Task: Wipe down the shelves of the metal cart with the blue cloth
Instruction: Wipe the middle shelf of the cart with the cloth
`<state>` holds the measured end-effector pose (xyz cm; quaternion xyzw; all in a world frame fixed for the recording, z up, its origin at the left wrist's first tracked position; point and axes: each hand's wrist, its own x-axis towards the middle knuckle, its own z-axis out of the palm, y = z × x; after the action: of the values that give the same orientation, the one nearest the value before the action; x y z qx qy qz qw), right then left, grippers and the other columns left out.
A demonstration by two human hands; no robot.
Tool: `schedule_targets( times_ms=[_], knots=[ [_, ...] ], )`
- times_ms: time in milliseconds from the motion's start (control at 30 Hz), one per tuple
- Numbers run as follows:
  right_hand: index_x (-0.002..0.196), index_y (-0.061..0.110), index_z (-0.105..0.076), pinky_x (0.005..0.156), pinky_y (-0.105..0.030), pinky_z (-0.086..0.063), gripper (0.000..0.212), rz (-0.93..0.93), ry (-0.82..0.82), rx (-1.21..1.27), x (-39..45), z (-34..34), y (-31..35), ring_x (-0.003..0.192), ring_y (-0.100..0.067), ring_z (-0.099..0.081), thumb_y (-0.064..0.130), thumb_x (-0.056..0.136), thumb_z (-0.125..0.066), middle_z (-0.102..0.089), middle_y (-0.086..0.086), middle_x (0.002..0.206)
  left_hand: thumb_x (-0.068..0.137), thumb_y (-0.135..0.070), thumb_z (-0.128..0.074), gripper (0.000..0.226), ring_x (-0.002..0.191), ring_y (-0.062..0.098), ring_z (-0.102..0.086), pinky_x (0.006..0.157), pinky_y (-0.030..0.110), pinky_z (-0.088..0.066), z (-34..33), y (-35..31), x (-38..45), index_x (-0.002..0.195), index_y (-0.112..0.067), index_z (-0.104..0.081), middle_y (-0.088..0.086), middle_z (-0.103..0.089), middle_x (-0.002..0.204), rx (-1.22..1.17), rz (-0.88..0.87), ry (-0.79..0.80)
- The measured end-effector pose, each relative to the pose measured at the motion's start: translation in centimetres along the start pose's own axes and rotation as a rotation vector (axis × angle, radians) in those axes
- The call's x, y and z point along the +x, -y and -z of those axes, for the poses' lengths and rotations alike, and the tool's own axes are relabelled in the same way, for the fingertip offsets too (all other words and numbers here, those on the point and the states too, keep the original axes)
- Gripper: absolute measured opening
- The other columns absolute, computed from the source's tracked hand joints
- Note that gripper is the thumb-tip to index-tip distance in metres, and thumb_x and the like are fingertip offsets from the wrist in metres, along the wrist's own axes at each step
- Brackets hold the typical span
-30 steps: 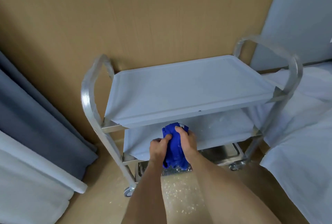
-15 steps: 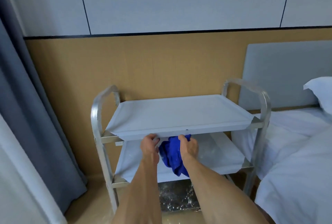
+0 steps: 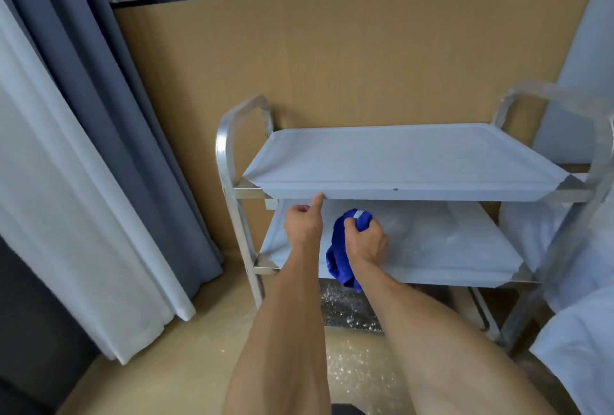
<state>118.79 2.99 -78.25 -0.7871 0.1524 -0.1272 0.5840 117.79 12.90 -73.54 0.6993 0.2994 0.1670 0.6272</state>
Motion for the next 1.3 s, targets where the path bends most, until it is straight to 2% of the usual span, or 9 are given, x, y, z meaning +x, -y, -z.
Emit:
schedule_targets(
  times_ms=[167,300,533,667,833,933,1033,1133,1300],
  knots=[
    [0.076,0.010,-0.053,0.056,-0.029,-0.039,0.029,0.212,-0.034,-0.182,-4.0,-1.6,-0.7,0.057,-0.026,-0.053,0.035,0.084,-0.065,-0.058,-0.006,0.063,0.100,-0.025,-0.041,0.027,0.082,0.029,-0.064,0.075,0.037,-0.054,5.6,1.0,0.2,0.088,-0.010,-0.059,0.006,-0.064,0.083,0.411,-0.109,-0.429],
    [0.075,0.012,-0.048,0.059,-0.030,-0.036,0.032,0.344,0.061,-0.110,-8.0,-2.9,4.9,0.059,-0.026,-0.047,0.039,0.086,-0.059,-0.053,-0.004,0.064,0.094,-0.011,-0.045,0.023,0.099,0.033,-0.062,0.085,0.040,-0.053,11.8,0.3,0.9,0.111,-0.010,-0.061,0.012,-0.065,0.107,0.277,0.060,-0.555],
    [0.085,0.014,-0.039,0.063,-0.031,-0.032,0.029,0.644,0.131,0.080,-8.0,-4.9,15.8,0.062,-0.026,-0.043,0.035,0.096,-0.055,-0.046,0.001,0.065,0.093,-0.013,-0.042,0.042,0.112,0.031,-0.059,0.090,0.032,-0.046,13.7,-3.4,2.7,0.133,-0.016,-0.054,0.008,-0.061,0.128,0.149,-0.047,-0.405],
    [0.104,0.008,-0.044,0.071,-0.034,-0.040,0.029,0.566,0.265,-0.084,-7.3,-7.5,15.0,0.079,-0.027,-0.052,0.036,0.099,-0.053,-0.058,-0.006,0.089,0.100,-0.018,-0.045,0.036,0.095,0.015,-0.061,0.081,0.025,-0.046,13.3,-3.7,4.0,0.133,-0.024,-0.058,-0.007,-0.063,0.122,0.068,-0.145,-0.313],
    [0.115,0.007,-0.045,0.071,-0.039,-0.046,0.032,0.582,0.143,-0.017,-6.5,-5.9,12.6,0.081,-0.031,-0.058,0.033,0.098,-0.056,-0.065,-0.012,0.093,0.097,-0.013,-0.048,0.042,0.113,0.023,-0.060,0.098,0.030,-0.048,13.9,-3.3,5.2,0.138,-0.020,-0.054,0.000,-0.062,0.130,-0.021,-0.104,-0.308],
    [0.115,0.007,-0.044,0.064,-0.033,-0.035,0.033,0.573,0.029,-0.072,-4.0,-2.9,12.0,0.072,-0.028,-0.050,0.034,0.099,-0.054,-0.062,-0.009,0.086,0.098,-0.015,-0.045,0.035,0.092,0.018,-0.059,0.083,0.027,-0.050,13.8,-3.6,5.3,0.126,-0.020,-0.064,0.000,-0.067,0.113,-0.081,-0.095,-0.298],
    [0.117,0.007,-0.044,0.065,-0.034,-0.036,0.031,0.575,-0.027,-0.140,-3.6,-1.8,11.6,0.073,-0.030,-0.052,0.033,0.101,-0.050,-0.060,-0.010,0.084,0.095,-0.015,-0.045,0.034,0.094,0.020,-0.063,0.088,0.031,-0.054,14.0,-4.0,5.5,0.118,-0.022,-0.070,-0.002,-0.070,0.106,-0.132,-0.088,-0.323],
    [0.118,0.008,-0.043,0.068,-0.034,-0.036,0.027,0.583,0.053,-0.126,-5.6,-3.8,11.8,0.073,-0.025,-0.047,0.031,0.103,-0.045,-0.053,-0.005,0.082,0.096,-0.018,-0.050,0.029,0.089,0.018,-0.062,0.089,0.033,-0.055,14.6,-3.8,6.4,0.115,-0.021,-0.071,-0.003,-0.070,0.106,-0.126,-0.093,-0.307],
    [0.115,0.007,-0.044,0.067,-0.036,-0.038,0.028,0.600,0.202,-0.011,-8.8,-9.9,13.7,0.079,-0.031,-0.052,0.032,0.103,-0.042,-0.060,-0.014,0.086,0.088,-0.008,-0.046,0.031,0.082,0.015,-0.064,0.072,0.026,-0.052,16.0,-3.2,8.1,0.096,-0.019,-0.074,-0.001,-0.071,0.095,-0.187,-0.094,-0.238]
  ],
)
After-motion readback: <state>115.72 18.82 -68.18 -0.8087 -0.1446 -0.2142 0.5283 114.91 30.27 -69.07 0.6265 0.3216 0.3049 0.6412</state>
